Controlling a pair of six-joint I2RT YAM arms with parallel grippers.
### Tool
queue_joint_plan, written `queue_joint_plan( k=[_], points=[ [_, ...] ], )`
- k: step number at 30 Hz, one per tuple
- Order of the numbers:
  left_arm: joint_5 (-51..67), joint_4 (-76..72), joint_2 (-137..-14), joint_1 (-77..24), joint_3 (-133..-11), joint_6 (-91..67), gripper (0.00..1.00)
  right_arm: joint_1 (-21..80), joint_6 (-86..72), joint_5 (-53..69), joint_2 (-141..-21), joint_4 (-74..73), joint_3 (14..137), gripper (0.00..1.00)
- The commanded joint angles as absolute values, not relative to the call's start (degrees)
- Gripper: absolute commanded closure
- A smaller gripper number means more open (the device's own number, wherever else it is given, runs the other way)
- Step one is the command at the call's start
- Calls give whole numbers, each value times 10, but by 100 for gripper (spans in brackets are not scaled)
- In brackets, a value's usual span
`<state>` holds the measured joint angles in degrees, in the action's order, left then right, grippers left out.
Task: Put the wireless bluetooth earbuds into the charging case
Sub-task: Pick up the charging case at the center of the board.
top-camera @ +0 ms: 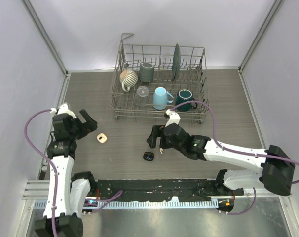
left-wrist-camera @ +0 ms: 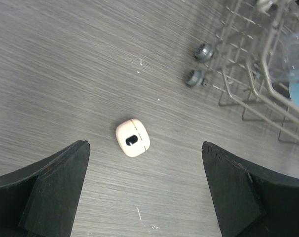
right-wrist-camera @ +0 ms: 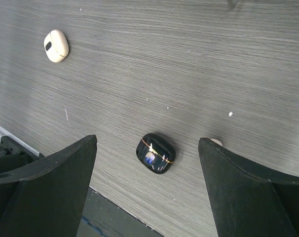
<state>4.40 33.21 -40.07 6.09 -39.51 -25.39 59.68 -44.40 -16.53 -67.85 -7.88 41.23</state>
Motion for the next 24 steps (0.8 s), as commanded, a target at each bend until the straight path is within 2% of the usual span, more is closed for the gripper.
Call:
queue_joint_plan(
  k=[1,6,15,24],
  points=[
    [157,332,-428,124,-439,-233,0,612,-389,-164,-732,-52,468,11],
    [98,311,-413,124,-405,-241,0,627,-342,-176,-782,-9,504,11],
    [49,327,-395,123,-414,-239,0,735,-207,-310,-911,76,586,13],
    [-66,341,-394,118,-430,-272,0,740,-159,-265,-1075,168,699,16]
  ],
)
